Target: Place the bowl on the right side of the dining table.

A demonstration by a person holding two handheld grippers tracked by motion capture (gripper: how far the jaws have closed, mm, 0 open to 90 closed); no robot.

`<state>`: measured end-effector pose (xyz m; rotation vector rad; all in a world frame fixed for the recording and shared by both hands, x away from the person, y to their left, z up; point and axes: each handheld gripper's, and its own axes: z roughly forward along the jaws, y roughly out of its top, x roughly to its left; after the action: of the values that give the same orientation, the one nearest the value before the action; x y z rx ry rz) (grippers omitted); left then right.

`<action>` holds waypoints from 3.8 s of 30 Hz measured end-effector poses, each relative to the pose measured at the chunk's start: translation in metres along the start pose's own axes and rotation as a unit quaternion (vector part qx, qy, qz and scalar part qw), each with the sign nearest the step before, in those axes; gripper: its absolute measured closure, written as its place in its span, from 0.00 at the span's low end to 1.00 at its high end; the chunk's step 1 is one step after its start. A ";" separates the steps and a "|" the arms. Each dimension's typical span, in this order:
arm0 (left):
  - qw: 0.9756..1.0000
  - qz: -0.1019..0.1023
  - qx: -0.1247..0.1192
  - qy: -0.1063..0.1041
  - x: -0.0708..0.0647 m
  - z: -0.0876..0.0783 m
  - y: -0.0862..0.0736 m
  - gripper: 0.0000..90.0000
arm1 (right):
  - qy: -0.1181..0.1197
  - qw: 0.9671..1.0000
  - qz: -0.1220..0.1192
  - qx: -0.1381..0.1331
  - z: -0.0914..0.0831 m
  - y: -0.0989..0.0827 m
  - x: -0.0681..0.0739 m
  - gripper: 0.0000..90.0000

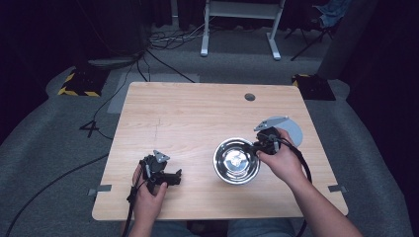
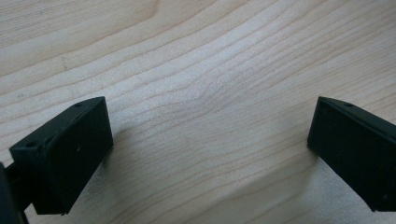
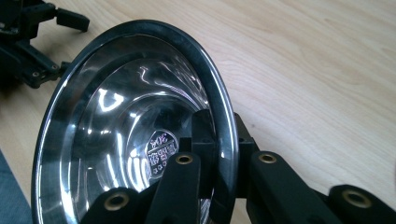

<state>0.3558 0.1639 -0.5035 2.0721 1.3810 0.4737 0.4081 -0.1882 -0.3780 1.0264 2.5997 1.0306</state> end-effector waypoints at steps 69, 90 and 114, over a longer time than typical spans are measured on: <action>1.000 0.002 -0.003 0.005 0.000 0.000 0.001 0.00 | -0.205 0.960 0.169 -0.089 -0.063 0.011 -0.163 0.95; 1.000 0.002 -0.003 0.006 0.000 0.000 0.001 0.00 | -0.224 0.938 0.263 -0.039 -0.029 -0.023 -0.215 0.95; 1.000 0.001 -0.003 0.006 0.000 0.000 0.001 0.00 | -0.187 0.925 0.331 -0.024 -0.002 -0.069 -0.230 0.95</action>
<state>0.3566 0.1637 -0.5034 2.0705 1.3822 0.4902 0.5425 -0.3760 -0.4436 1.9384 1.9356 0.8774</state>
